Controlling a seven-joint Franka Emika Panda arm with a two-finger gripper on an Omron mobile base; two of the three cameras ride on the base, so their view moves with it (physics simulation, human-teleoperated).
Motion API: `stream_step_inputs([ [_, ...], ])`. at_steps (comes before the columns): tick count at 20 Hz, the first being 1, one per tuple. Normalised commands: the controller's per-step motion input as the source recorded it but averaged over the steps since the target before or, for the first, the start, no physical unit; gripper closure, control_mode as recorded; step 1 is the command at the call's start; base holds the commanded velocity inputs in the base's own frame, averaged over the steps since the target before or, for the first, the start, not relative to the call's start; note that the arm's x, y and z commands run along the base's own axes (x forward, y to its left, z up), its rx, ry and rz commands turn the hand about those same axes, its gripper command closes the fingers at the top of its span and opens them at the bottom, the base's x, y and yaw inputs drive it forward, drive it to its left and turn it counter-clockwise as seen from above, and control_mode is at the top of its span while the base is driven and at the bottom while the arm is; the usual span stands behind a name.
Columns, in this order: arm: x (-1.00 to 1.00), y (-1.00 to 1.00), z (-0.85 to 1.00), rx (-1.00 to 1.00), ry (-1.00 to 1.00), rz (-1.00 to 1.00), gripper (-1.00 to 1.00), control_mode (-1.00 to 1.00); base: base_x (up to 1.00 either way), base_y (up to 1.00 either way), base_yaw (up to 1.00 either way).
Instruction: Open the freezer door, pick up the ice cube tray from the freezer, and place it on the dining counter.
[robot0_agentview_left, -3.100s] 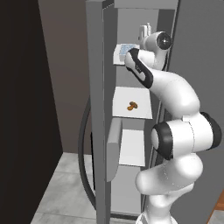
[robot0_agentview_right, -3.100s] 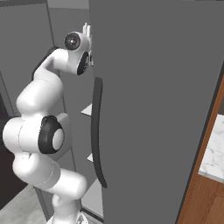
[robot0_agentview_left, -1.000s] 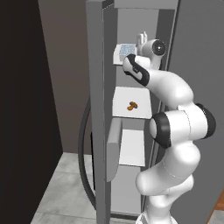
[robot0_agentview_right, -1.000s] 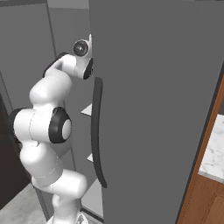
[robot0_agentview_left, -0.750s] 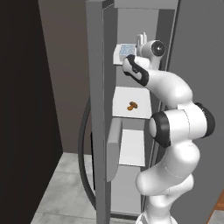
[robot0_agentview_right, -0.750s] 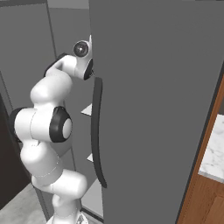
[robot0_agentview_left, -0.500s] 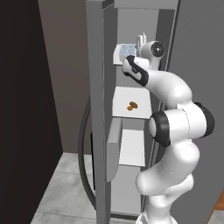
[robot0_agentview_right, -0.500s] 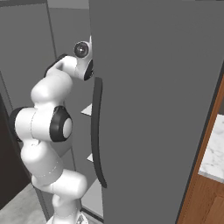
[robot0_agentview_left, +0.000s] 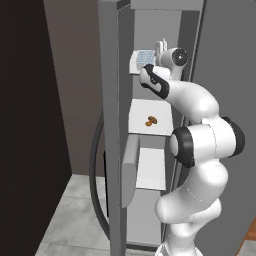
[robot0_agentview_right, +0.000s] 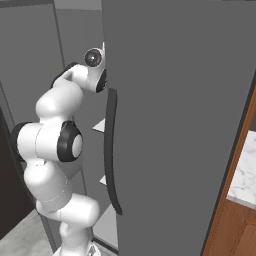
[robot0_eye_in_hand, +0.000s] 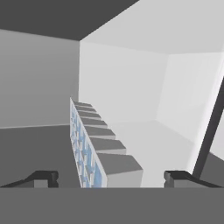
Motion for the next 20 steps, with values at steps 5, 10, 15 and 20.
stream_step_inputs([
  [5, 0.0, 0.0, -0.05, 0.0, 0.0, 0.0, -1.0, -1.0, 0.0, 0.0, 0.0],
  [10, 0.0, 0.02, -0.08, 0.0, 0.0, 0.0, -1.0, -1.0, 0.0, 0.0, 0.0],
  [15, 0.0, 0.1, -0.08, 0.0, 0.01, 0.0, -1.0, -1.0, 0.0, 0.0, 0.0],
  [20, 0.0, 0.18, -0.04, 0.0, 0.0, 0.0, -1.0, -1.0, 0.0, 0.0, 0.0],
])
